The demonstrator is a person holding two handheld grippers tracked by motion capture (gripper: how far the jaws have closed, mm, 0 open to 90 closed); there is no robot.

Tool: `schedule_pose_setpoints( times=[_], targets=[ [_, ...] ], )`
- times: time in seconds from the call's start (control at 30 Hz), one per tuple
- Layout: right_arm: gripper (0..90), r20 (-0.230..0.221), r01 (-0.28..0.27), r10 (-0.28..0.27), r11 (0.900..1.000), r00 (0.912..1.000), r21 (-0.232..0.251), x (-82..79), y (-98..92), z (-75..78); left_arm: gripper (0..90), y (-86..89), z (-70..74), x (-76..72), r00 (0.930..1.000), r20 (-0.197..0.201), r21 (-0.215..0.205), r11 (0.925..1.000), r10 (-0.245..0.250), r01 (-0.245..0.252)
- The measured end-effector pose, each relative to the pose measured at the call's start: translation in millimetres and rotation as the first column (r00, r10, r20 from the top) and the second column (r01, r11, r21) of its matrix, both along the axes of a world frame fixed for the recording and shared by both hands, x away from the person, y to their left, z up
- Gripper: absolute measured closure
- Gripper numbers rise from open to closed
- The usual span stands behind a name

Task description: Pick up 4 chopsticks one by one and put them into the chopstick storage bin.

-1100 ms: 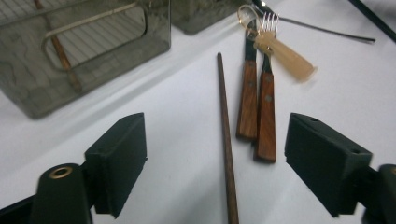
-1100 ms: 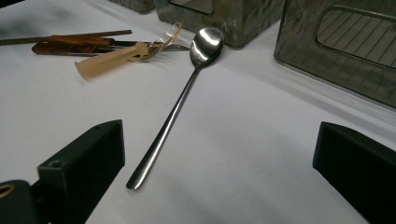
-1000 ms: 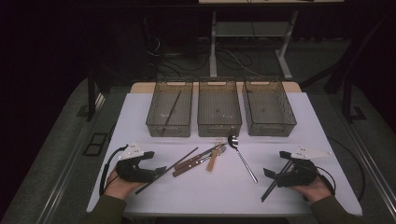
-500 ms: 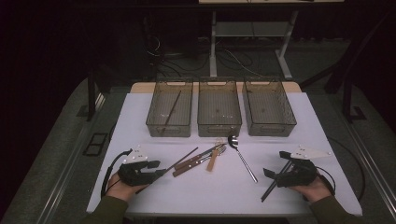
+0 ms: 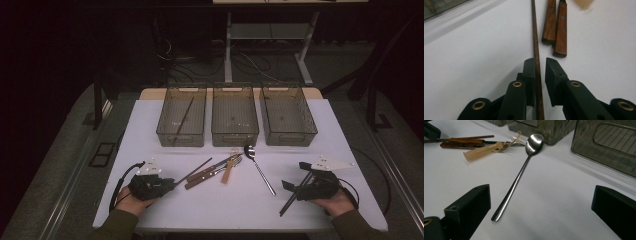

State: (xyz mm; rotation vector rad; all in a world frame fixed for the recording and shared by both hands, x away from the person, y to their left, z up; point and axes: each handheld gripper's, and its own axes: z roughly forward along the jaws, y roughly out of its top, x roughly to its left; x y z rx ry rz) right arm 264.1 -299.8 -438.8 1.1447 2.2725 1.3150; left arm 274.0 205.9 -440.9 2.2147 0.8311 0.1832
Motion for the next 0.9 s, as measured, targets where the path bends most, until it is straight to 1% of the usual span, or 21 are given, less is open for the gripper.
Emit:
schedule_pose_setpoints(
  times=[0.1, 0.17, 0.23, 0.37, 0.5, 0.9],
  targets=[
    [2.4, 0.0, 0.0, 0.0, 1.0, 1.0, 0.0, 0.0, -0.1, 0.0, 79.5, -0.9, -0.9, 0.2, 1.0, -0.004, 0.016, 0.9999, -0.003, 0.003],
    [2.4, 0.0, 0.0, 0.0, 1.0, 1.0, 0.0, 0.0, 0.0, 0.0, 80.4, -2.0, -2.0, 0.3, 0.9999, -0.007, 0.04, 0.9992, -0.008, 0.008],
    [2.4, 0.0, 0.0, 0.0, 1.0, 1.0, 0.0, 0.0, 0.0, 0.0, 81.1, -2.9, -2.2, 0.2, 1.0, -0.006, 0.047, 0.9988, -0.007, 0.007],
    [2.4, -0.001, 0.001, -0.001, 1.0, 1.0, 0.001, 0.0, -0.2, 0.2, 82.7, -3.5, -2.5, 0.0, 1.0, -0.005, 0.052, 0.9986, 0.0, 0.0],
    [2.4, 0.001, 0.0, 0.0, 1.0, 1.0, 0.001, -0.1, -0.2, 0.2, 83.2, -5.1, -1.6, -0.4, 1.0, -0.002, 0.068, 0.9977, 0.003, -0.003],
    [2.4, 0.002, -0.001, 0.001, 1.0, 1.0, 0.003, -0.1, -0.6, 0.4, 84.1, -6.1, -0.3, 0.0, 0.9998, -0.011, 0.075, 0.9971, 0.014, -0.013]
  ],
)
